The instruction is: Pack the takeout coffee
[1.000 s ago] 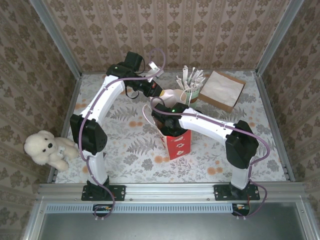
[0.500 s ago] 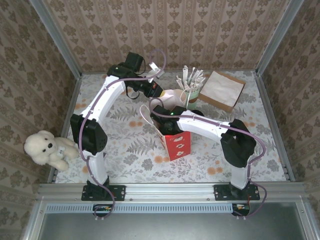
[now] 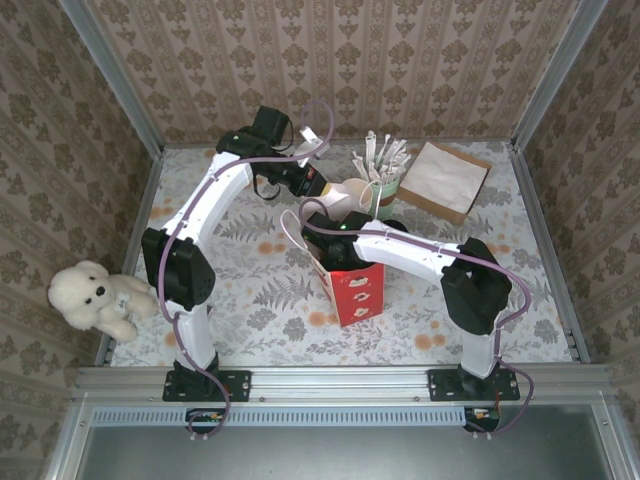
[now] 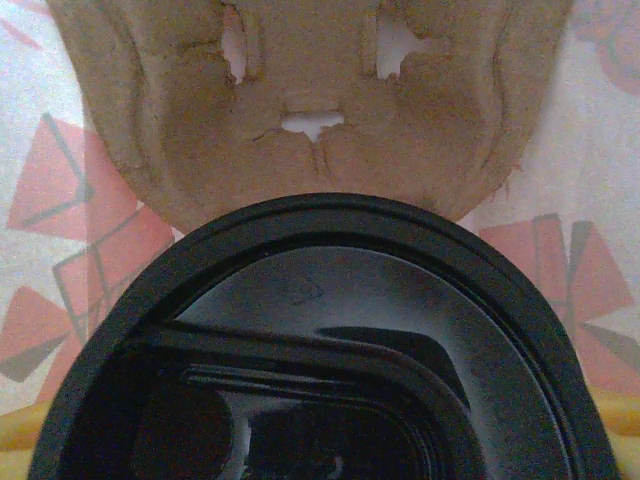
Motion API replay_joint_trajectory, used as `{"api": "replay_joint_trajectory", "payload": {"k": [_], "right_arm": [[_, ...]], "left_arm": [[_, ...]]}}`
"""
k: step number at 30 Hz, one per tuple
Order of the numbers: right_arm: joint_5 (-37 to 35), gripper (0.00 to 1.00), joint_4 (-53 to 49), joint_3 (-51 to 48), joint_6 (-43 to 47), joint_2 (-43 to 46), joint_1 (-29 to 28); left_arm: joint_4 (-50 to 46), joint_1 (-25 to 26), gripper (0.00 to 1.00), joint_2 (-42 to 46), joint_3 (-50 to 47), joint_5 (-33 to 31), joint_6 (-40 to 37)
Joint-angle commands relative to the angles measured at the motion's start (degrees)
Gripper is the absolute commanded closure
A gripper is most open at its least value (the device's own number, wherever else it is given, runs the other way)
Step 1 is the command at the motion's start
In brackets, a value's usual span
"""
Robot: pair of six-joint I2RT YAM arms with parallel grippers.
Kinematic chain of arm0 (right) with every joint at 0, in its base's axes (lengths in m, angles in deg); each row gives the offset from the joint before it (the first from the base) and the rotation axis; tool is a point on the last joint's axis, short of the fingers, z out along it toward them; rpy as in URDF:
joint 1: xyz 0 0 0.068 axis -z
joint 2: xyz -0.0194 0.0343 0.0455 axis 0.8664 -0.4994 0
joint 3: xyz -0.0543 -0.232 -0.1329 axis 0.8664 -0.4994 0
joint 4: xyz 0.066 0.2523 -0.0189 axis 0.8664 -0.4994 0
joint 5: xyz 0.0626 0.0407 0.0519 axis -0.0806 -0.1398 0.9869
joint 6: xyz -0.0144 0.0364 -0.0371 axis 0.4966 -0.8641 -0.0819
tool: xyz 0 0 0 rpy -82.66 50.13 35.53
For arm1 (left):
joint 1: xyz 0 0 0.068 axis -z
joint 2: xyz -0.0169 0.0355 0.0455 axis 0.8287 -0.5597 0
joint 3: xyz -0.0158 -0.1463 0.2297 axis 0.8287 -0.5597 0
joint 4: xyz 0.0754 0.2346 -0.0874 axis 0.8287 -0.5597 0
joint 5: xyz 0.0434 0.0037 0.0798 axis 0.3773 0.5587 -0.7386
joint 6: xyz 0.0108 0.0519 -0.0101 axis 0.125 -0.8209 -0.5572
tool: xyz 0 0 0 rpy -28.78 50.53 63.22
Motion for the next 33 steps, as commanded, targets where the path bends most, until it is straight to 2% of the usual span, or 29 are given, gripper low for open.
{"api": "replay_joint_trajectory", "payload": {"k": [1,5,11,17,19,25,33], "right_arm": [[6.0,0.51,-11.7,-0.5,-1.0,-1.3,-1.1],[5.7,0.51,-10.7,-0.8,-1.7,0.6,-0.7],[5.5,0.5,-8.2,-0.9,-2.0,3.5,-0.2],[4.4,0.48,-7.2,0.5,-1.1,4.3,0.0],[4.5,0.47,-7.5,0.9,-0.6,3.7,-0.1],[2.0,0.45,-6.6,1.6,1.0,1.7,-0.2],[2.6,0.44,-5.0,4.5,0.0,-1.1,-0.2]], "left_arm": [[3.1,-0.9,1.0,3.1,0.1,-4.4,2.3],[2.3,-0.9,1.0,3.0,0.3,-7.2,3.4],[2.4,-0.9,1.0,3.4,0.4,-8.0,4.1],[3.8,-0.9,1.0,4.7,-0.3,-5.3,6.0],[4.6,0.8,1.0,5.3,-1.0,-5.3,6.4],[8.0,1.1,1.0,7.5,-2.1,-6.4,8.9],[14.6,1.6,1.0,12.4,-7.5,-1.5,11.5]]}}
